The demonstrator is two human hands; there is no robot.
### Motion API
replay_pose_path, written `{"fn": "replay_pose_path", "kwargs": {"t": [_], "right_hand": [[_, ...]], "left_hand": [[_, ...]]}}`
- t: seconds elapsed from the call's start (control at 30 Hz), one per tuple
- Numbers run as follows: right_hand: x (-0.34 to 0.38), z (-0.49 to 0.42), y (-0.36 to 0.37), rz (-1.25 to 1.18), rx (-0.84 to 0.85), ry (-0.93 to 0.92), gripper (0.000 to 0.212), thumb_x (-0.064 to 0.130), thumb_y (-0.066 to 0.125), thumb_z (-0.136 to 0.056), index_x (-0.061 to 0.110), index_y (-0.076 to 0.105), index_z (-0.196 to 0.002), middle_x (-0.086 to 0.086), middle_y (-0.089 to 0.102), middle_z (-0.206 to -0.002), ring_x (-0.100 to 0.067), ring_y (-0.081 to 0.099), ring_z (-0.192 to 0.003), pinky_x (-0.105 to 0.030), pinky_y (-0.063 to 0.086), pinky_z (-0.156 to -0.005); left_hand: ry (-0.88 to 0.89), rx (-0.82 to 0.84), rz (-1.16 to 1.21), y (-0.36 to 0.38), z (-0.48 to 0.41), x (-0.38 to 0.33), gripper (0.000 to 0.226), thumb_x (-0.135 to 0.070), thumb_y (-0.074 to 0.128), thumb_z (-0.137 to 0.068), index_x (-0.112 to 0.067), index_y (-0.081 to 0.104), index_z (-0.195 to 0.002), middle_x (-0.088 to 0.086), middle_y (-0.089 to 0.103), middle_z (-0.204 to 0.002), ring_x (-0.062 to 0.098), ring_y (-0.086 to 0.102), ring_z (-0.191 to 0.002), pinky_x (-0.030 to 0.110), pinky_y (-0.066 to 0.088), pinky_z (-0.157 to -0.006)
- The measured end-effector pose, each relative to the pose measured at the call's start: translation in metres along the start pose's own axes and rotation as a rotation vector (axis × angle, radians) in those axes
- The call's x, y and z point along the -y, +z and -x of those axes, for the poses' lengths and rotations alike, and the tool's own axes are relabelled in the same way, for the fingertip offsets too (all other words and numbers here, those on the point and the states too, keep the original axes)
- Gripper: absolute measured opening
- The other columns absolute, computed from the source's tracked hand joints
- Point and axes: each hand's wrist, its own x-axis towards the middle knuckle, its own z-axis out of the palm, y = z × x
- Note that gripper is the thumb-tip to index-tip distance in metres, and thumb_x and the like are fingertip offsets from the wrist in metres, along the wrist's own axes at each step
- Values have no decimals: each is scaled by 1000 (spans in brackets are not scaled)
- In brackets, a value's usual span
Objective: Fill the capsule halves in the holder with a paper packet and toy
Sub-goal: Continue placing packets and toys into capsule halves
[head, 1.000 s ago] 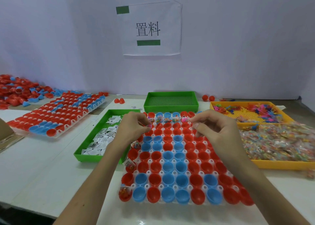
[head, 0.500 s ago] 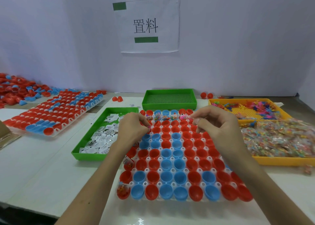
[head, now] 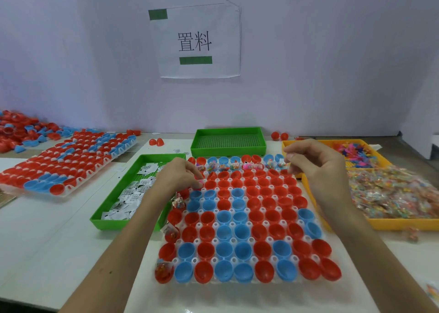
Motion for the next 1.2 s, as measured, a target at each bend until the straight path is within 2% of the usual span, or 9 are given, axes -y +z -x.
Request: {"fn": "replay_pose_path", "kwargs": {"t": [0.07,0.2,0.3,0.37,0.5,0.7,0.8,0.97,1.2], "right_hand": [[-3,-4,-7,22,-45,6,23,1,65,-90,22,73,-84,4,70,-72,-8,61,-60,-18,54,-62],[-12,-15,-26,138,-133,41,23,10,66,-91,30,73,-82,10,71,-78,-5,65,-67,-16,52,-61],[-28,-24,-50,512,-101,91,13,20,69,-91,32,71,-87,15,70,-86,-7,66,-82,-24,50,-65],[-41,-28,-68,801,-2,234,13,29,71,-89,29,71,-103,3,69,-108,-19,65,-95,-36,53,-76],[-54,-28,-84,1110,226,539,46,41,72,-88,21,63,-128,-9,61,-133,-31,55,-122,-48,46,-102],[-53,-25,-77,974,90,458,9,30,73,-89,24,74,-96,3,69,-90,-21,64,-88,-46,55,-87],[-56,-26,-77,965,6,391,11,21,65,-94,24,76,-96,1,72,-96,-19,63,-85,-46,55,-87],[-56,-26,-78,839,-113,247,22,4,68,-89,23,75,-95,4,69,-87,-8,61,-74,-25,46,-60],[-54,-27,-79,712,-226,94,17,5,74,-84,22,74,-85,7,70,-79,-9,66,-76,-25,48,-67]], "left_hand": [[16,31,99,-4,1,1,20,-6,84,-73,-23,76,-78,-6,57,-70,10,52,-64,32,49,-74],[40,32,299,-17,3,6,24,-6,84,-74,-25,76,-85,-1,68,-87,12,64,-82,24,44,-68],[48,-285,402,-25,2,24,20,-11,77,-83,-29,72,-90,1,70,-96,13,65,-87,26,49,-73],[-8,-457,236,-28,0,44,22,-13,71,-88,-26,70,-105,5,69,-111,17,63,-95,39,54,-87],[-131,-249,-105,-14,0,74,36,-17,72,-87,-16,67,-123,10,66,-124,18,61,-90,37,53,-87],[-116,-383,-104,-2,3,82,25,-26,76,-85,-15,75,-107,8,74,-109,15,60,-81,29,51,-72],[-114,-430,-100,-4,4,80,22,-26,70,-88,-20,75,-109,4,74,-111,14,60,-80,26,46,-64],[-126,-518,-70,-6,9,78,22,-15,61,-89,-24,76,-103,4,74,-112,17,60,-66,27,49,-59],[-134,-751,-15,-9,18,72,26,-35,63,-96,-17,77,-109,11,77,-97,27,68,-79,34,54,-66]]}}
